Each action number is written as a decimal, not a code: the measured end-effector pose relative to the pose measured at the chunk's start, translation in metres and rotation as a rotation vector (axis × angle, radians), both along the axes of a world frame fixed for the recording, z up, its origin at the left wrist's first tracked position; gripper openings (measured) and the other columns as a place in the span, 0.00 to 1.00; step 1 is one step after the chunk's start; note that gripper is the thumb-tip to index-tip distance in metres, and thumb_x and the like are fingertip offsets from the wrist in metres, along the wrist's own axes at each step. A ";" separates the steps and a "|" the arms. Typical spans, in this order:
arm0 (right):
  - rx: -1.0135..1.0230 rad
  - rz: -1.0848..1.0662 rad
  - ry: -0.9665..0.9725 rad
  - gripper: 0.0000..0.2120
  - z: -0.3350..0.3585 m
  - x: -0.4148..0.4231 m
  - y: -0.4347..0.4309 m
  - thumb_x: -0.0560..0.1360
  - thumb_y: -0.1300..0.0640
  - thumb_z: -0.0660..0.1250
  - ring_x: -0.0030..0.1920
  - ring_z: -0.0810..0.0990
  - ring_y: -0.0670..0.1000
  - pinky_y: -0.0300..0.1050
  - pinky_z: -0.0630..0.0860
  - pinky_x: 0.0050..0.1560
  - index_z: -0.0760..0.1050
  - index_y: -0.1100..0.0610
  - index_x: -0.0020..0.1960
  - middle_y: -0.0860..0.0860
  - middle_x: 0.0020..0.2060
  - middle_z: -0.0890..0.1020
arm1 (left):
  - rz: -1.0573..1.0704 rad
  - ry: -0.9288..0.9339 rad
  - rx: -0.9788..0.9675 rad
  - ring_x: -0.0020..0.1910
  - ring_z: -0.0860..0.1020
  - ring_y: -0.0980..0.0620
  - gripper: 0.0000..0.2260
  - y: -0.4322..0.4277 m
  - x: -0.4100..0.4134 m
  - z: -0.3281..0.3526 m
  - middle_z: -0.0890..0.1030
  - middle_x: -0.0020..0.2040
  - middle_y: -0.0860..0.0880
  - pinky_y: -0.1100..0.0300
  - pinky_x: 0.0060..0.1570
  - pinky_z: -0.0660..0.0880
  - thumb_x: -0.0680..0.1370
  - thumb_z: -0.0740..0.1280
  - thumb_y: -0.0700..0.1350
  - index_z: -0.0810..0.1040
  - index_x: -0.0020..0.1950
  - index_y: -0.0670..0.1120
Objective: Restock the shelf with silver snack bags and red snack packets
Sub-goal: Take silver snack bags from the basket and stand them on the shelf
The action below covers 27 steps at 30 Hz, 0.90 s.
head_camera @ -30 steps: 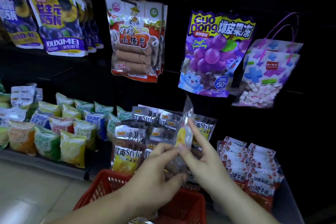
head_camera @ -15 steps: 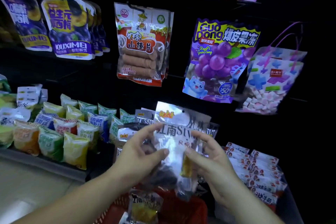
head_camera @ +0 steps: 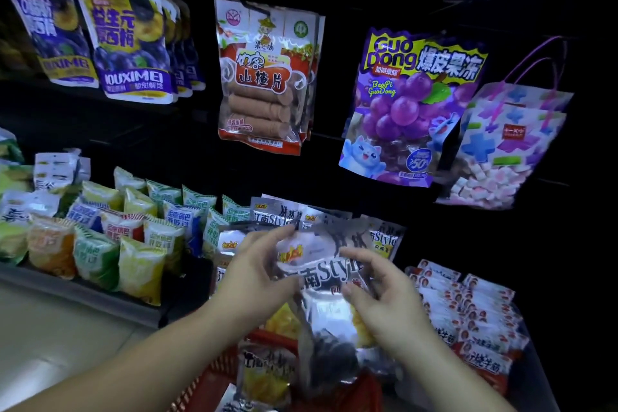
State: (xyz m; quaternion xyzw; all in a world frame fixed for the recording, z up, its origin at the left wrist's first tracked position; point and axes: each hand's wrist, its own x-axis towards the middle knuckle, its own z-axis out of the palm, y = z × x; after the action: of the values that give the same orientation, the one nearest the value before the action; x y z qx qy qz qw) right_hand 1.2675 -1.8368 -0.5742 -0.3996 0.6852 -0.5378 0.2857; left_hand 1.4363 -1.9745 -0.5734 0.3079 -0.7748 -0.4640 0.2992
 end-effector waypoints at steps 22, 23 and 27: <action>0.097 0.068 -0.180 0.36 -0.008 0.002 -0.002 0.72 0.49 0.80 0.52 0.83 0.48 0.48 0.84 0.51 0.66 0.27 0.71 0.45 0.65 0.70 | 0.079 0.131 0.314 0.30 0.80 0.46 0.33 0.021 -0.009 -0.007 0.77 0.31 0.49 0.55 0.29 0.78 0.82 0.69 0.40 0.58 0.79 0.64; 0.117 0.110 -0.195 0.38 -0.008 0.004 0.001 0.73 0.53 0.79 0.48 0.84 0.43 0.46 0.84 0.50 0.65 0.28 0.73 0.43 0.67 0.68 | 0.096 0.128 0.280 0.26 0.76 0.49 0.33 0.022 -0.011 -0.007 0.75 0.29 0.50 0.59 0.25 0.74 0.82 0.68 0.39 0.59 0.79 0.64; 0.071 0.012 -0.205 0.31 -0.006 -0.001 0.013 0.78 0.59 0.73 0.49 0.85 0.47 0.42 0.83 0.46 0.69 0.29 0.70 0.48 0.69 0.68 | 0.069 0.105 0.266 0.31 0.77 0.51 0.28 0.033 -0.025 -0.007 0.78 0.43 0.45 0.58 0.30 0.74 0.80 0.71 0.44 0.65 0.76 0.58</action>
State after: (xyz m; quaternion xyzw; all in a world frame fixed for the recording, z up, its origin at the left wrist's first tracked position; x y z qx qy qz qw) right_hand 1.2663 -1.8241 -0.5807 -0.3365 0.6685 -0.5495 0.3714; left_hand 1.4113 -1.9417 -0.5799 0.3466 -0.6787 -0.5674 0.3119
